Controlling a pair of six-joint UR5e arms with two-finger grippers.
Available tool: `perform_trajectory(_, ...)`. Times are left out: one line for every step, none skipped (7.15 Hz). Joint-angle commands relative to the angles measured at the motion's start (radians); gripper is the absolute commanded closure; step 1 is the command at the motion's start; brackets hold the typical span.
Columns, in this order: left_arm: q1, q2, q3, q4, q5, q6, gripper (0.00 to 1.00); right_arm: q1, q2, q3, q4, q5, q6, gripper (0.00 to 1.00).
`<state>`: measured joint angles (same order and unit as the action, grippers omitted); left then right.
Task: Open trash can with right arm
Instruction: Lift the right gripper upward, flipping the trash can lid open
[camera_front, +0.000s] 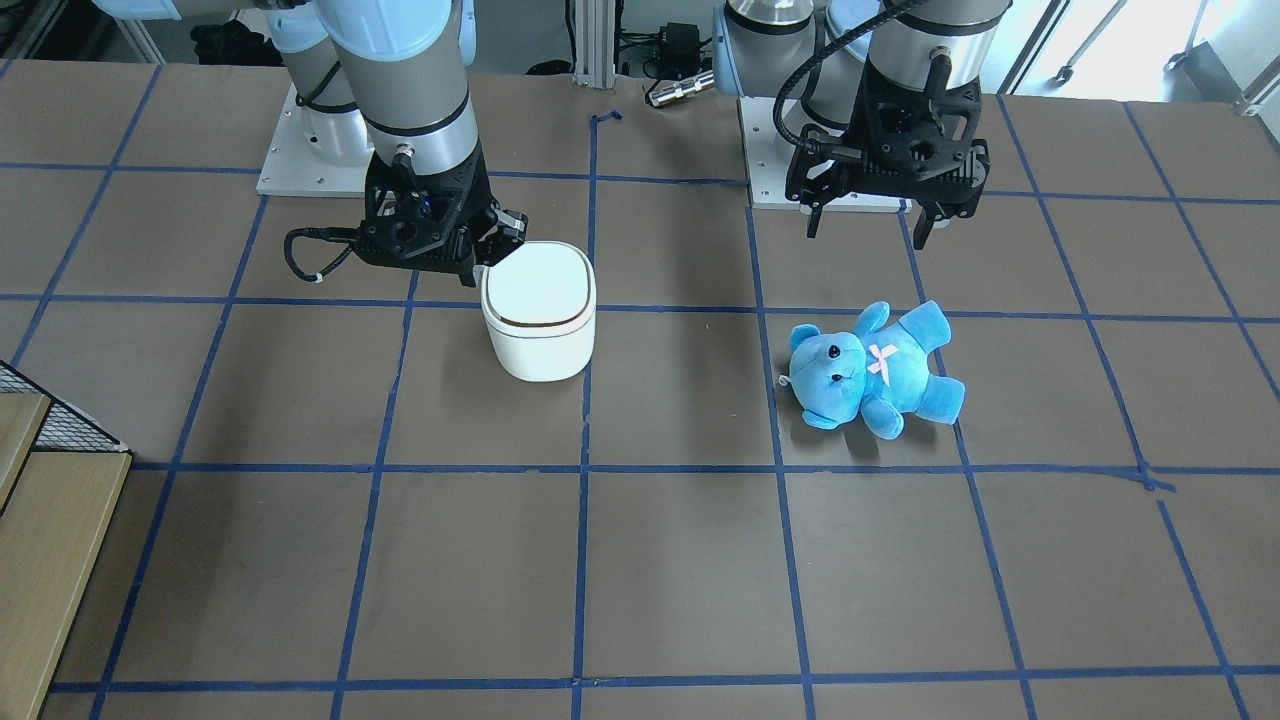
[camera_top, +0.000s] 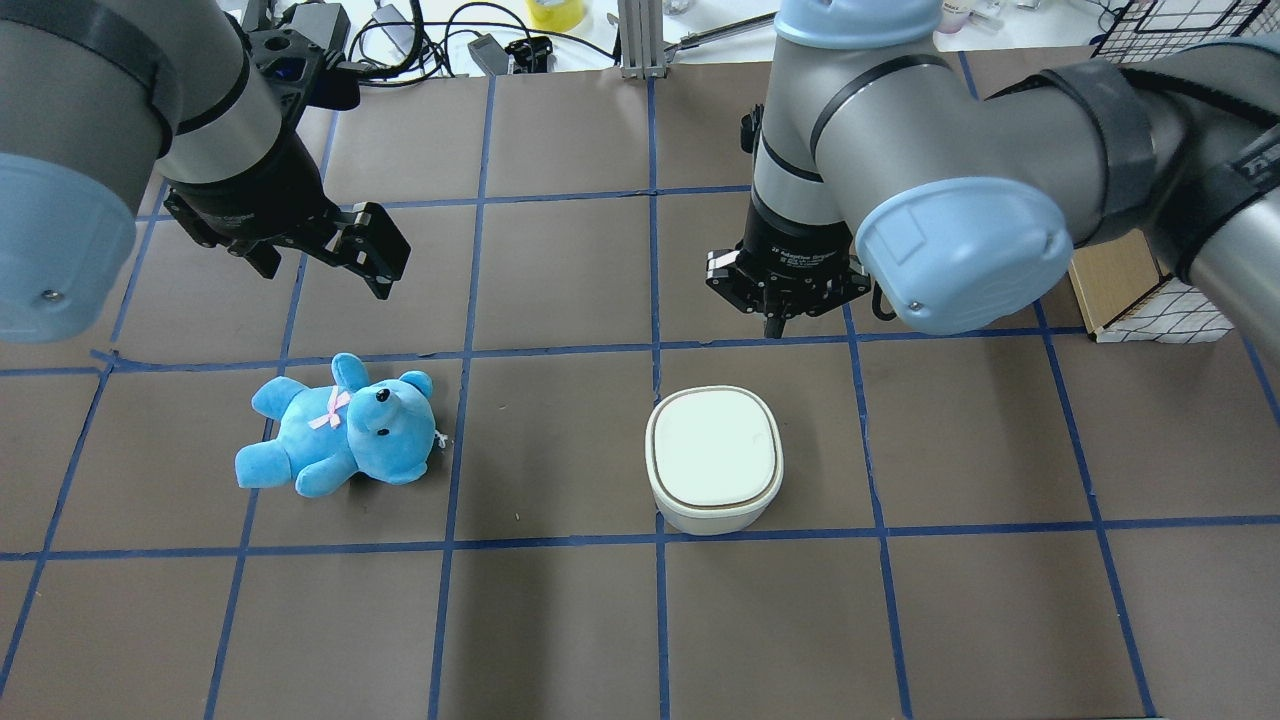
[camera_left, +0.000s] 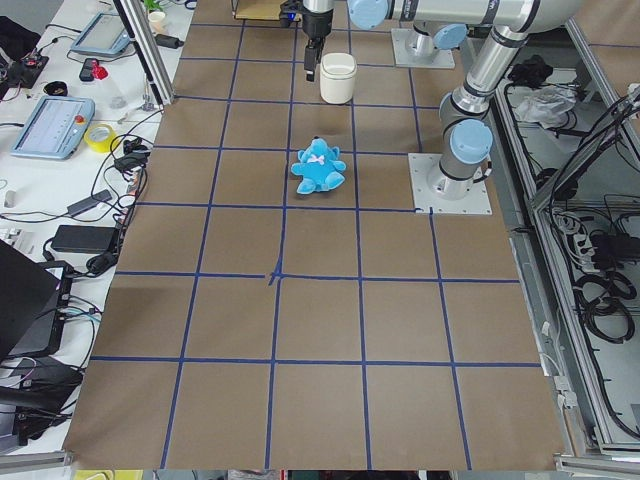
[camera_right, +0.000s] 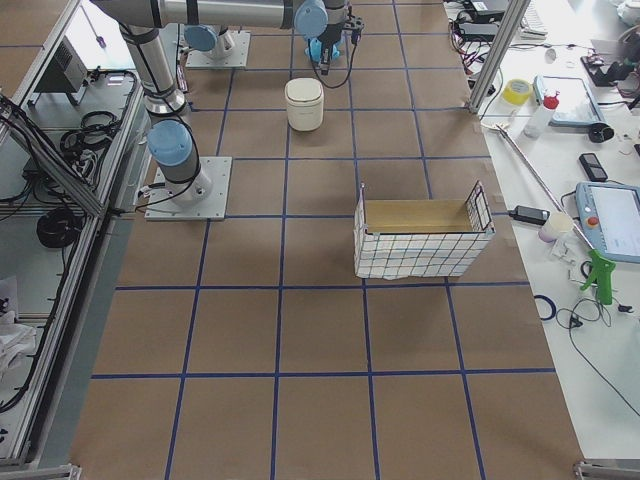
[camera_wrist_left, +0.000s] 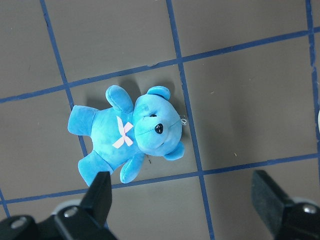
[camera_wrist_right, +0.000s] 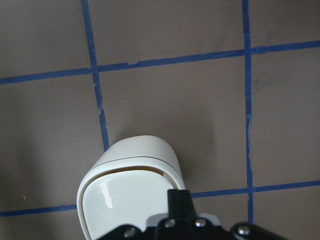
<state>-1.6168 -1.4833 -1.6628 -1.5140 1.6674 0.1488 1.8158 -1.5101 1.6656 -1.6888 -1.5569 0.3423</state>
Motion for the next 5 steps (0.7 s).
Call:
perform_trajectory(0.000, 0.000, 0.000, 0.000, 0.000, 0.000, 0.00, -0.048, -0.021, -0.018, 0.014, -0.020, -0.064, 0.79)
perform_trajectory(0.000, 0.000, 0.000, 0.000, 0.000, 0.000, 0.00, -0.076, -0.034, -0.018, 0.015, -0.018, -0.092, 0.79)
perform_trajectory(0.000, 0.000, 0.000, 0.000, 0.000, 0.000, 0.00, -0.104, -0.048, -0.020, 0.024, -0.020, -0.132, 0.75)
perform_trajectory(0.000, 0.000, 0.000, 0.000, 0.000, 0.000, 0.00, -0.137, -0.062, -0.023, 0.050, -0.020, -0.188, 0.72)
perform_trajectory(0.000, 0.000, 0.000, 0.000, 0.000, 0.000, 0.00, -0.165, -0.077, -0.027, 0.078, -0.020, -0.228, 0.70)
